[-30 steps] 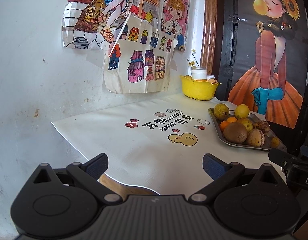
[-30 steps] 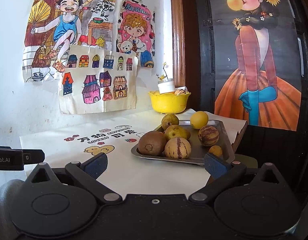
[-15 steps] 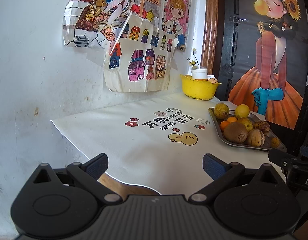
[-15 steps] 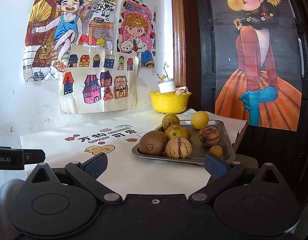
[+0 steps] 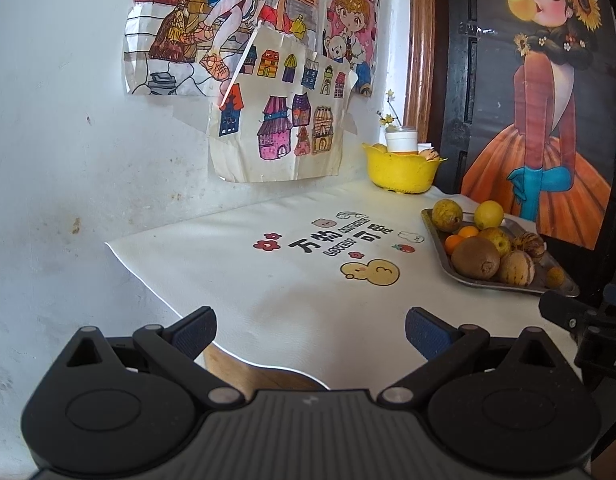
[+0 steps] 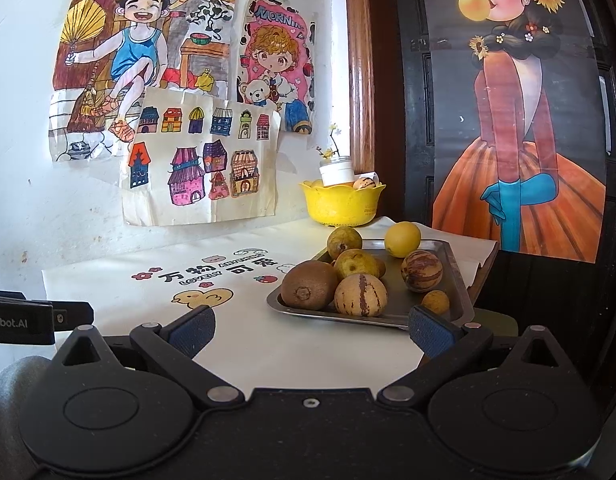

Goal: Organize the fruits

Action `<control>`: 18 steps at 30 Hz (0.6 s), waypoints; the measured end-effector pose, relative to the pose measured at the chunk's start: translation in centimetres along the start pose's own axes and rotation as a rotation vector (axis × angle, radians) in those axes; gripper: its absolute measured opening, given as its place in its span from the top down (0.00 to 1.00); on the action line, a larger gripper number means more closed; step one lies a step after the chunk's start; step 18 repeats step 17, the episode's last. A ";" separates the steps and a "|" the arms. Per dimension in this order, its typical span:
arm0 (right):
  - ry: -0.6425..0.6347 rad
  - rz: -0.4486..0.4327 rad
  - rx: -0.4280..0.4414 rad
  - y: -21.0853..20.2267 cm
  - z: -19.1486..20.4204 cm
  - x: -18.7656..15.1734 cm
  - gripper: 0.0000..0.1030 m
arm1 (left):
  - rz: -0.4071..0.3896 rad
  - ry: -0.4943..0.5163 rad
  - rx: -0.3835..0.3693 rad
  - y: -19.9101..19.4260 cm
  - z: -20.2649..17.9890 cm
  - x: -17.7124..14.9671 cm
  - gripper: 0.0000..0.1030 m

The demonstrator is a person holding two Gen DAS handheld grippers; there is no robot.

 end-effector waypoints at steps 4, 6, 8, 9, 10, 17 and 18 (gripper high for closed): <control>-0.003 0.001 0.002 0.1 0.2 0.0 0.00 | 0.007 -0.004 0.006 0.1 0.1 -0.1 0.00; -0.005 0.004 0.005 0.1 0.3 -0.1 0.00 | 0.005 -0.002 0.011 0.0 0.2 -0.1 0.00; -0.008 0.006 0.008 0.1 0.4 -0.1 0.00 | 0.005 -0.001 0.011 0.0 0.2 -0.1 0.00; -0.009 0.007 0.009 0.1 0.5 -0.2 0.00 | 0.005 -0.002 0.008 0.1 0.2 -0.1 0.00; -0.010 0.007 0.010 0.1 0.5 -0.2 0.00 | 0.005 -0.004 0.006 0.1 0.2 -0.1 0.00; -0.014 0.012 0.015 0.1 0.4 -0.2 0.00 | 0.009 -0.012 0.001 0.1 0.2 -0.2 0.00; -0.014 0.012 0.015 0.1 0.4 -0.2 0.00 | 0.009 -0.012 0.001 0.1 0.2 -0.2 0.00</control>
Point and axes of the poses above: each gripper's, at about its wrist camera, not at the fingertips, and y roughly the way its jaws point, z to its left, x to its top, the point moved 9 cm from there along y, roughly the way its jaws point, and after that the axes turned 3 degrees about y, right-handed, at the moved point
